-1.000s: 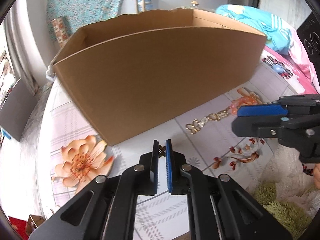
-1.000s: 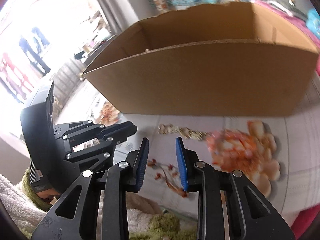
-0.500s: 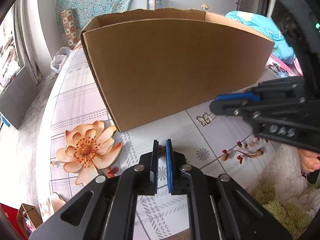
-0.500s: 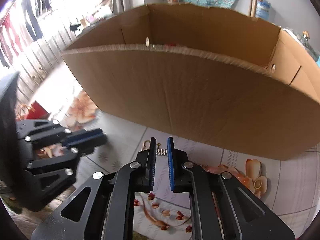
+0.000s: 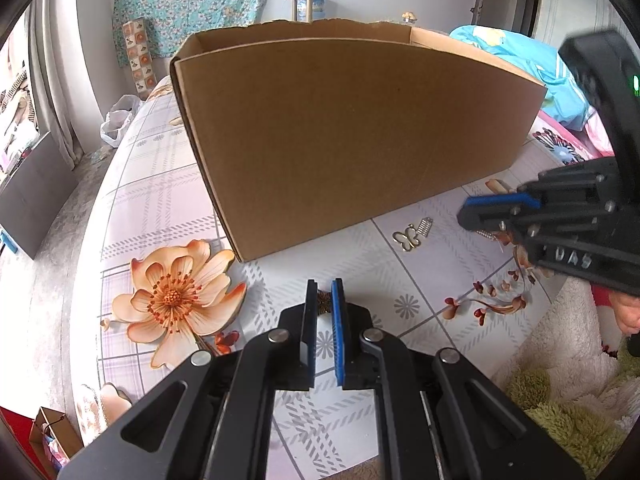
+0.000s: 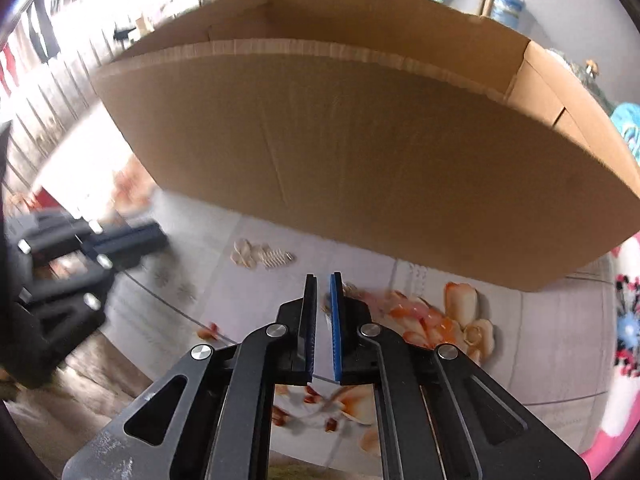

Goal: Organize jewelry

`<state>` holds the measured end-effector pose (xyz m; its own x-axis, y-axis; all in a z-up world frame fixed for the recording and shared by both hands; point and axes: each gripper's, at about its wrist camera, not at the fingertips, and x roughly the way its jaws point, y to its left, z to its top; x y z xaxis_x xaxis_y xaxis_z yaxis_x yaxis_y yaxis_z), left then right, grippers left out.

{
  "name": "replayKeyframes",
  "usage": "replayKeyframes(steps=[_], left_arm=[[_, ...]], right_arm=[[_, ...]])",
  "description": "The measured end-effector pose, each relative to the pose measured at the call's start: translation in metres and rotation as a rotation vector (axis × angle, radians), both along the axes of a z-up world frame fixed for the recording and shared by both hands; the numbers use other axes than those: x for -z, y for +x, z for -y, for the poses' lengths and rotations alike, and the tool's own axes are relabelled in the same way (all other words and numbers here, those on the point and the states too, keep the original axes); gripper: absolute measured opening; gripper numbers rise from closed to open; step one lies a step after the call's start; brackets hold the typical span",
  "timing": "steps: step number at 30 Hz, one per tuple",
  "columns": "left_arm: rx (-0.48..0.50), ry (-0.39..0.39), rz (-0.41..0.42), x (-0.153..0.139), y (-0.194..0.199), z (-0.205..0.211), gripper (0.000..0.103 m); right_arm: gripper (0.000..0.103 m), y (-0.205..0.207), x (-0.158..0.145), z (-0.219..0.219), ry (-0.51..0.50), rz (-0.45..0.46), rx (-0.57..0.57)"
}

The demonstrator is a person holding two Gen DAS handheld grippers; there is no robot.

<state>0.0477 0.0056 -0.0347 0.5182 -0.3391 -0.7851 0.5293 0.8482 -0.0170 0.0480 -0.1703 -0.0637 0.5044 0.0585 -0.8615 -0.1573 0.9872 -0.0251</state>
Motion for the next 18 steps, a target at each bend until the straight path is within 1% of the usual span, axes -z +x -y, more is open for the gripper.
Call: replayKeyframes(steps=[1,4,8,9,13,18], left_arm=[[-0.001,0.0,0.0,0.0,0.0,0.0,0.006],[-0.003,0.002,0.002,0.0,0.0,-0.001,0.006],[-0.006,0.001,0.004,-0.001,-0.001,0.001,0.006],[-0.007,0.001,0.004,-0.001,-0.001,0.001,0.006],[-0.007,-0.002,0.004,-0.001,-0.001,0.001,0.006],[-0.006,-0.006,0.002,-0.001,0.0,0.001,0.006]], right_arm=[[0.007,0.003,-0.003,0.0,0.016,0.014,-0.001],[0.008,0.013,-0.004,-0.007,0.008,0.053,-0.017],[0.008,0.023,0.006,-0.013,0.016,0.033,-0.029],[0.008,0.023,0.009,-0.014,0.001,0.026,-0.034],[0.009,0.016,0.008,-0.016,-0.04,0.024,-0.038],[0.01,-0.005,0.008,0.006,-0.054,-0.002,0.022]])
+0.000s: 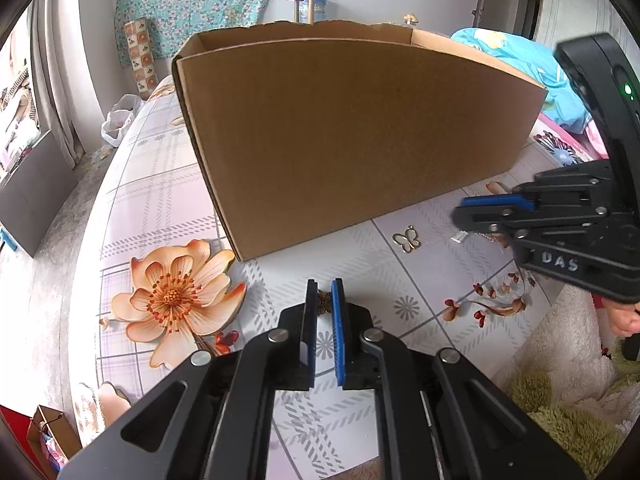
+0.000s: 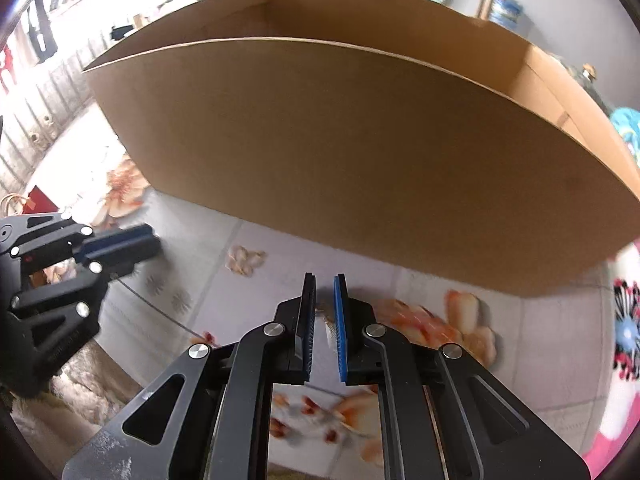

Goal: Organize jewelry

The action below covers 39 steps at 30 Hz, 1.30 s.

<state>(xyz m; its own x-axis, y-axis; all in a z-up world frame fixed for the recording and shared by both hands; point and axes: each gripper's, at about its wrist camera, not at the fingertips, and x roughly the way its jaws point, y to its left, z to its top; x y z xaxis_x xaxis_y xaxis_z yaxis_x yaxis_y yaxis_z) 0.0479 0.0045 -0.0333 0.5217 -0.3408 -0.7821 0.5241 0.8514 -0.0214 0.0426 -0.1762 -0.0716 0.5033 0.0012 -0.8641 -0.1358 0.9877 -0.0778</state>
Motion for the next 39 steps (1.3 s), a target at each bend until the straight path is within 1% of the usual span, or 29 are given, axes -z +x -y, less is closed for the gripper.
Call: replayKeyframes(steps=[2,4,5,7,9,12,13,16,19,21,24,25,33,39], left_arm=[[0.0,0.0,0.0,0.0,0.0,0.0,0.006],[0.001,0.001,0.001,0.0,0.0,0.0,0.006],[0.001,0.002,0.002,0.0,0.0,0.0,0.006],[0.001,0.002,0.002,0.0,0.0,0.0,0.006],[0.001,0.001,0.002,0.0,0.0,0.0,0.006],[0.004,0.003,0.003,0.0,0.0,-0.001,0.006],[0.005,0.003,0.003,0.0,0.0,-0.001,0.006],[0.008,0.004,0.005,0.001,0.0,0.0,0.006],[0.013,0.006,0.007,0.001,0.0,0.001,0.006],[0.012,0.006,0.007,0.001,0.0,0.002,0.006],[0.008,0.004,0.006,0.001,0.001,0.002,0.006],[0.008,0.004,0.006,0.001,0.001,0.002,0.006],[0.011,0.005,0.008,0.001,0.002,0.004,0.006],[0.009,0.003,0.006,0.001,0.003,0.004,0.006]], right_arm=[[0.01,-0.002,-0.002,0.006,0.017,-0.003,0.019],[0.013,-0.004,-0.007,0.009,0.077,0.012,0.015],[0.014,-0.004,-0.011,0.007,0.108,0.023,0.001],[0.026,-0.003,-0.016,-0.001,0.143,0.036,-0.038],[0.026,-0.001,-0.017,-0.01,0.155,0.043,-0.076],[0.027,0.007,-0.01,-0.026,0.145,0.051,-0.154],[0.028,0.008,-0.007,-0.028,0.143,0.052,-0.201],[0.031,0.011,-0.002,-0.026,0.136,0.045,-0.302],[0.031,0.013,0.003,-0.024,0.093,0.031,-0.377],[0.031,0.005,0.005,-0.034,0.076,0.023,-0.406],[0.031,0.005,0.006,-0.034,0.081,0.02,-0.428],[0.032,0.005,0.006,-0.034,0.082,0.016,-0.432],[0.032,0.011,0.013,-0.045,0.086,-0.012,-0.447],[0.029,0.01,0.014,-0.054,0.046,0.009,-0.394]])
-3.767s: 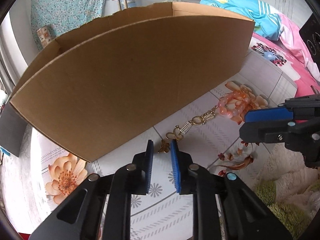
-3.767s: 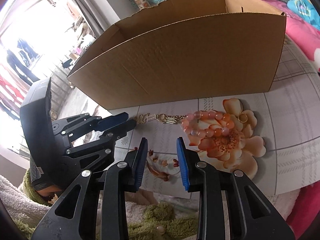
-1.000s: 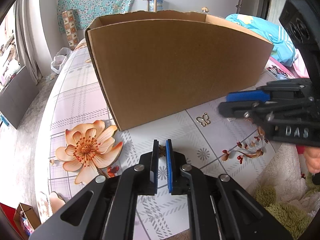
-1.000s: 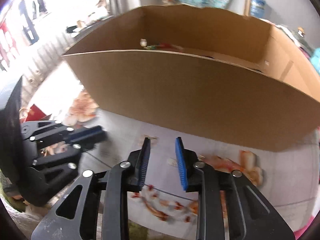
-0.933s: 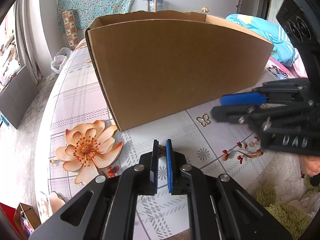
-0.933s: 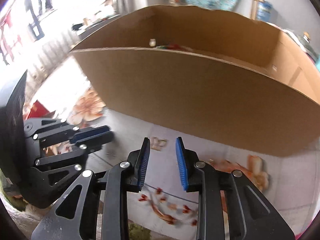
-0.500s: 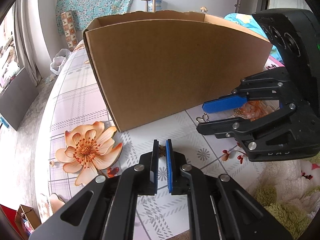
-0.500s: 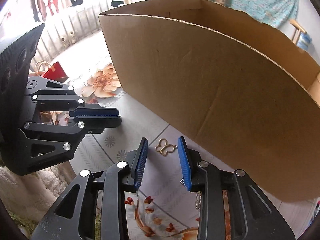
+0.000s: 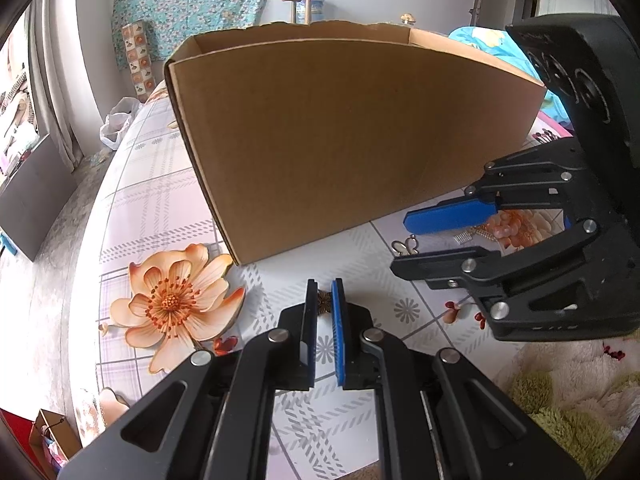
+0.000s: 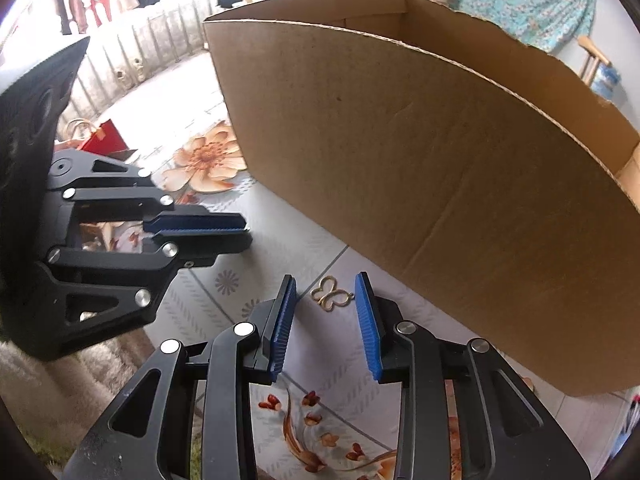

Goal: Organize jewelry

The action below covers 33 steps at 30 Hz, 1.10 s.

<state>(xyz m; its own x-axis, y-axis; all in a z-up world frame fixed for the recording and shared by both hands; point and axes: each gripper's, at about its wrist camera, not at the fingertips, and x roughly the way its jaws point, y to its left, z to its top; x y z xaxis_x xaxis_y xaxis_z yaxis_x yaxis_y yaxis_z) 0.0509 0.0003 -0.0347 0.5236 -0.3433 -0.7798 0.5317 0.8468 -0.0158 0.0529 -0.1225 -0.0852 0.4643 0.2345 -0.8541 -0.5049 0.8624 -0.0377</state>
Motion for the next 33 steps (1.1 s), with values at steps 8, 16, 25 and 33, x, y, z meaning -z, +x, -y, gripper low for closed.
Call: replayKeyframes(steps=[8,16,25,33], left_arm=[[0.0,0.0,0.001,0.0,0.0,0.0,0.006],[0.0,0.0,0.001,0.001,0.001,0.0,0.006],[0.002,-0.009,-0.001,0.001,0.001,-0.001,0.006],[0.026,-0.039,0.005,-0.005,-0.005,-0.008,0.006]], right_arm=[[0.018,-0.007,-0.001,-0.002,0.008,0.022,0.073],[0.018,-0.006,0.0,0.003,0.035,0.022,0.108],[0.018,-0.009,-0.012,0.016,0.057,0.028,0.118],[0.018,-0.021,-0.035,0.026,0.081,0.06,0.13]])
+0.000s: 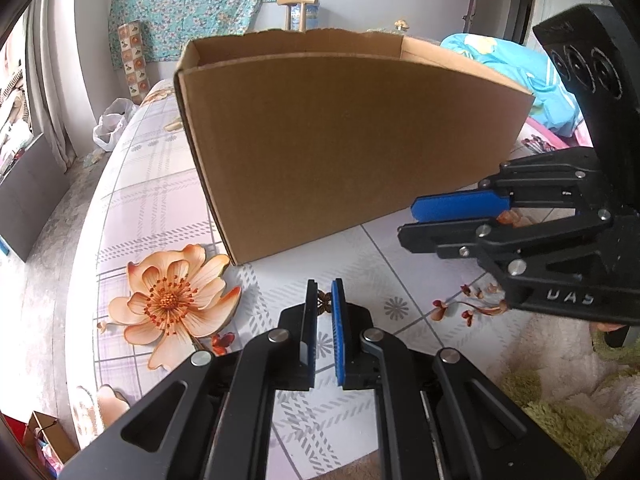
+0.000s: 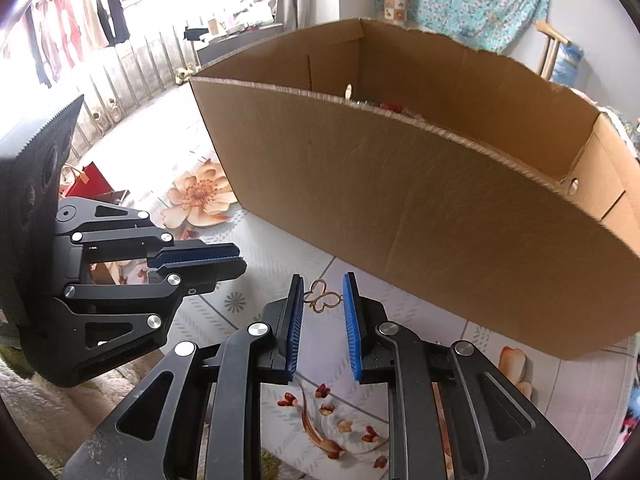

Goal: Organize jewelry
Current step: 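Carry both held charms over the box wall and open both grippers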

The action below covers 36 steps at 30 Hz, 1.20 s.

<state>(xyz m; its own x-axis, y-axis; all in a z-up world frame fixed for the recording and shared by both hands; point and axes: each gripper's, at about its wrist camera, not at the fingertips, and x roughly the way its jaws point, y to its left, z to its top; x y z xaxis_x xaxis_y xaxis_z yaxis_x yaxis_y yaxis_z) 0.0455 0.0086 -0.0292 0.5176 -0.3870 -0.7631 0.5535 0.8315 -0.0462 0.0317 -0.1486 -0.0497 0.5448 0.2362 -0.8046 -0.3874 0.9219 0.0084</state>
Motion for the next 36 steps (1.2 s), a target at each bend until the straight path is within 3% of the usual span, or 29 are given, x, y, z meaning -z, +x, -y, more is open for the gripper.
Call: replayKeyframes(steps=[7,13,17,21,30,32,36], left_arm=[[0.036,-0.018,0.055,-0.025,-0.015,-0.006,0.006],[0.124,-0.125,0.163,-0.085,-0.033,-0.013,0.006],[0.173,-0.165,0.246,-0.123,-0.021,-0.002,0.007],[0.173,-0.164,0.17,-0.128,0.025,0.028,0.006],[0.147,-0.138,-0.158,-0.077,0.12,0.09,0.007],[0.13,-0.131,-0.195,-0.07,0.13,0.093,0.007],[0.102,-0.148,-0.203,-0.069,0.134,0.089,0.018]], right_arm=[[0.018,-0.017,-0.031,0.012,0.044,0.043,-0.004],[0.018,-0.032,-0.079,0.029,0.119,0.144,-0.004],[0.018,-0.023,-0.104,0.047,0.161,0.211,0.036],[0.018,0.005,-0.105,0.068,0.143,0.2,0.088],[0.018,0.081,-0.061,0.109,0.149,-0.032,0.17],[0.02,0.084,-0.058,0.114,0.142,-0.044,0.188],[0.024,0.079,-0.065,0.127,0.174,-0.011,0.218]])
